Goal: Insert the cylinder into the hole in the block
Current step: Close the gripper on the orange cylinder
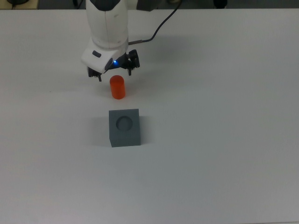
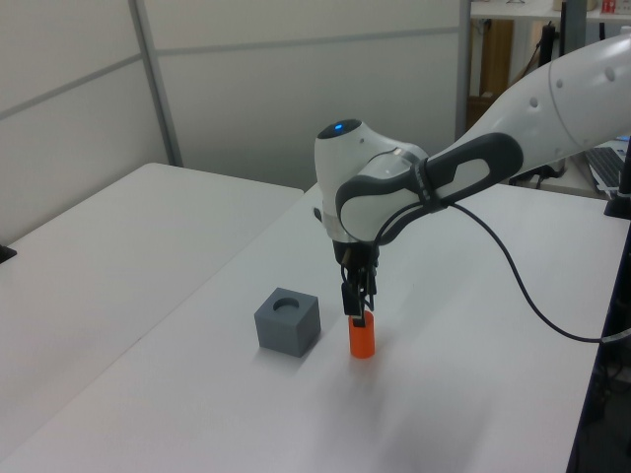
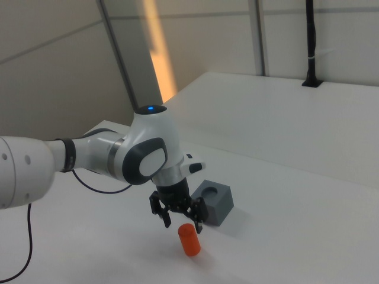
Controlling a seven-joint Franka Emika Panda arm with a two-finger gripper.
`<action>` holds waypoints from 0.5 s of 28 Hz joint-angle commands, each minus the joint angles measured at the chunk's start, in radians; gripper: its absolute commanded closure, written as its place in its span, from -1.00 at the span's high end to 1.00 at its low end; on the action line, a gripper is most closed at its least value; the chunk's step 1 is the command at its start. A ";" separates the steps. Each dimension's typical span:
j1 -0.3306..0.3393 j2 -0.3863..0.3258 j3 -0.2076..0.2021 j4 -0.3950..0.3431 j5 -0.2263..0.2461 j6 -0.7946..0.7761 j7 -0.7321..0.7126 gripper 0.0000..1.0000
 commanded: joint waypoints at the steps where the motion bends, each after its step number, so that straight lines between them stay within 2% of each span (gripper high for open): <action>1: 0.002 0.018 0.001 -0.006 -0.067 0.024 -0.006 0.86; 3: 0.002 0.022 0.001 -0.006 -0.070 0.024 -0.004 0.47; 4: 0.002 0.027 0.002 -0.006 -0.070 0.024 -0.004 0.13; 5: 0.002 0.027 0.001 -0.006 -0.070 0.024 -0.004 0.00; 11: 0.002 0.033 0.008 -0.005 -0.070 0.024 -0.006 -0.53; 14: 0.002 0.044 0.013 0.000 -0.070 0.024 -0.004 -0.67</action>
